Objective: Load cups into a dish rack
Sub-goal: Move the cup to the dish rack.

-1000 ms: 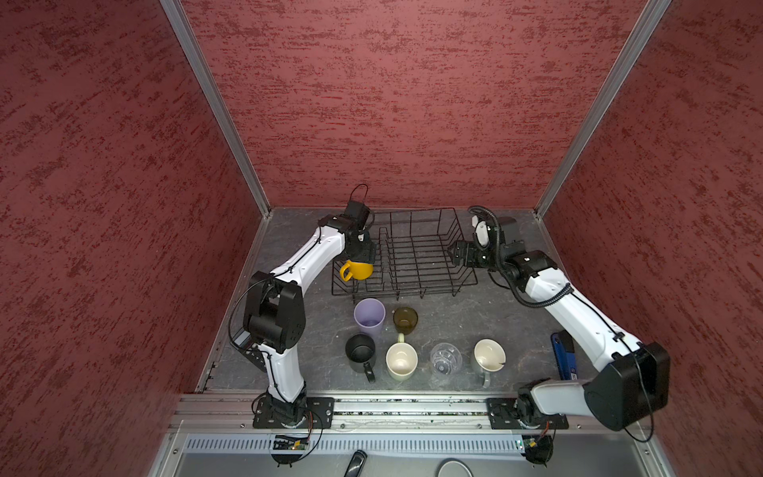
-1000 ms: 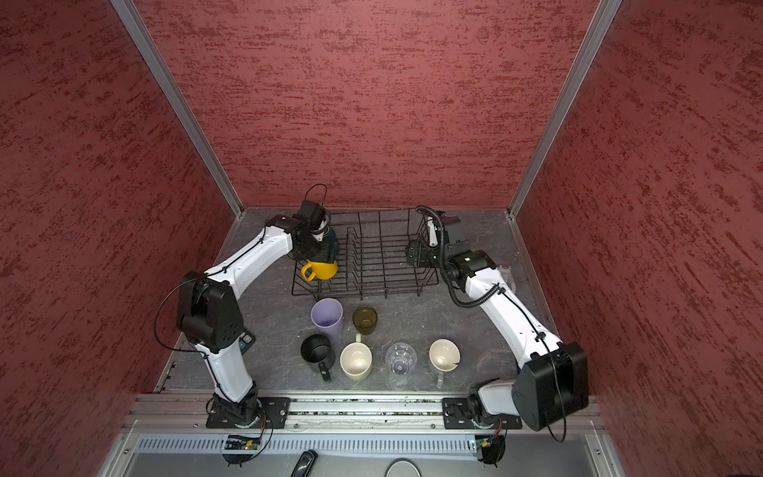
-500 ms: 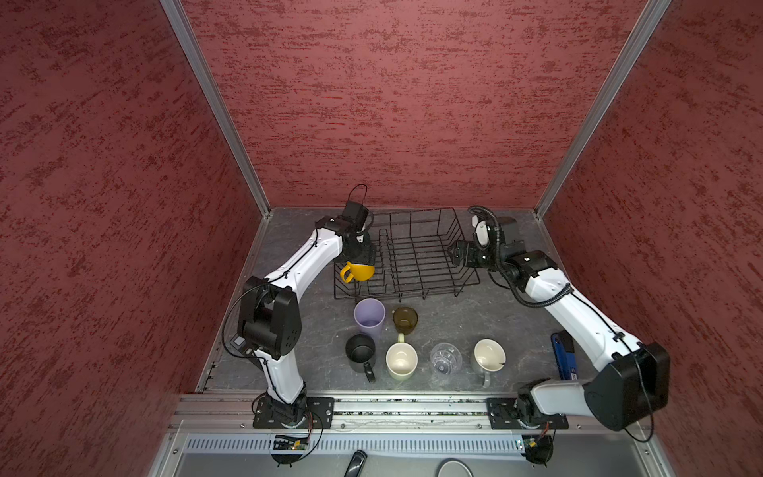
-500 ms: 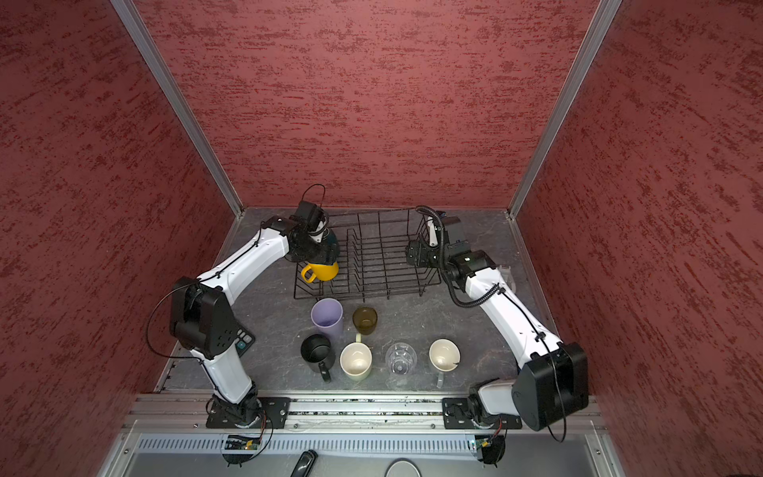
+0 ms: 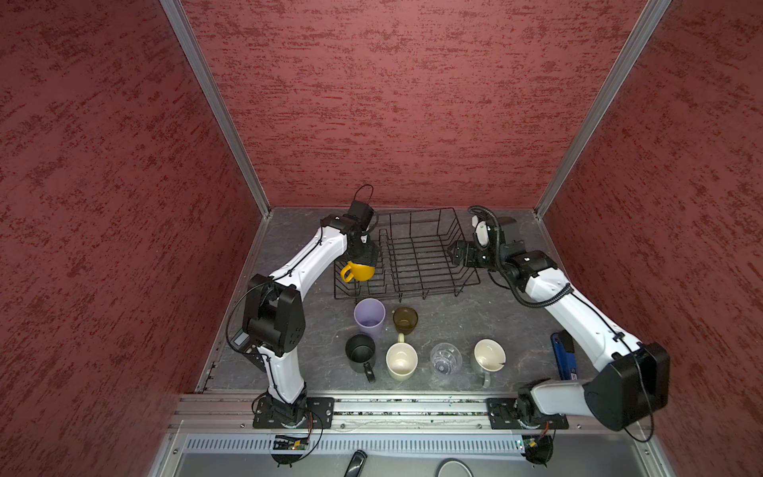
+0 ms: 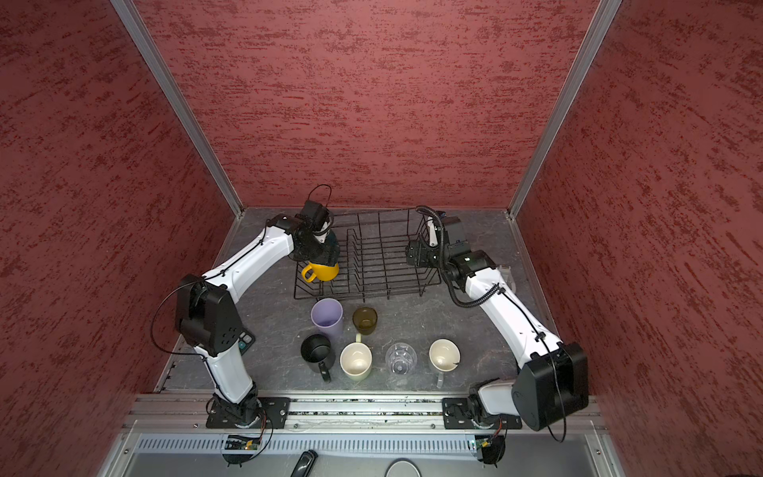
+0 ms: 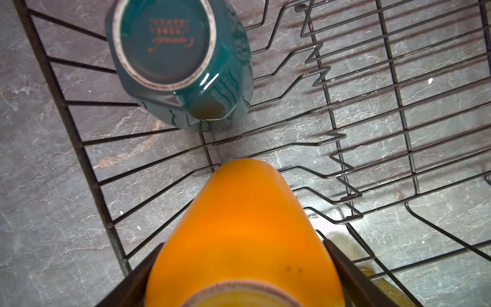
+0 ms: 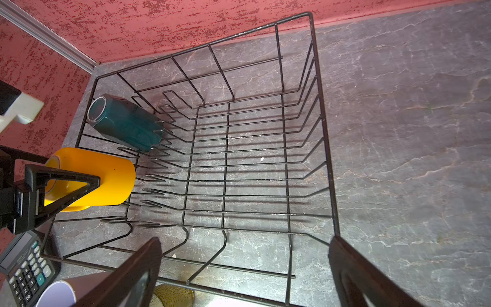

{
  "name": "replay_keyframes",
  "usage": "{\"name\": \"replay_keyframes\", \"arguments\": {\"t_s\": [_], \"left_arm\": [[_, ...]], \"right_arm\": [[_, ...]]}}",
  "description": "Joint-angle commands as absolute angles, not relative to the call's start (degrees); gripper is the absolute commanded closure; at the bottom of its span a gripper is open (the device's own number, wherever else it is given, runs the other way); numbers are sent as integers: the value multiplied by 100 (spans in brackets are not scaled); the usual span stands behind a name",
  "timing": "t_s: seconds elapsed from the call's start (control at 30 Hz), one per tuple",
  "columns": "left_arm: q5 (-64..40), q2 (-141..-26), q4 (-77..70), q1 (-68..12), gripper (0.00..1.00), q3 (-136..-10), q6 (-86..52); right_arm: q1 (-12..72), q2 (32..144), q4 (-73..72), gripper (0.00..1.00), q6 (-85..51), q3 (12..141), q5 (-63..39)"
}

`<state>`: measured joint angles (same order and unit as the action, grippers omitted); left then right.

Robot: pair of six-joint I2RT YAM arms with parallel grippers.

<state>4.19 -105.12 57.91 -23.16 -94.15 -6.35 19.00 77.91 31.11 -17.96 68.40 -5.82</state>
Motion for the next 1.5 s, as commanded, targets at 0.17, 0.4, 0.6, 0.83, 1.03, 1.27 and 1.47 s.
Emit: {"name": "replay_keyframes", "arguments": {"t_s": [0.17, 0.4, 0.6, 0.83, 1.03, 1.27, 1.47], "left_arm": [[349, -10608, 5331, -2382, 31, -9114, -282], [105, -10611, 4885, -2269, 29, -8775, -169], [54, -10487, 4500, -2259, 25, -8490, -93], [12, -10287, 4321, -2171, 0, -8363, -128], [-37, -10000, 4299, -2153, 0, -8411, -141], [26, -9477, 4109, -2144, 0, -8396, -279], [324, -8834, 3513, -1951, 0, -8128, -829]], "right_arm": [[1865, 7830, 3023, 1, -1775, 6839, -598], [1856, 7846, 3006, 1, -1802, 6816, -598], [1864, 7885, 2988, 1, -1819, 6827, -610], [1862, 7934, 3031, 1, -1792, 6890, -607], [1863, 7972, 3041, 1, -1784, 6945, -621], [1863, 7961, 3049, 1, -1776, 6954, -615], [1862, 7905, 3083, 1, -1764, 6948, -581]]}}
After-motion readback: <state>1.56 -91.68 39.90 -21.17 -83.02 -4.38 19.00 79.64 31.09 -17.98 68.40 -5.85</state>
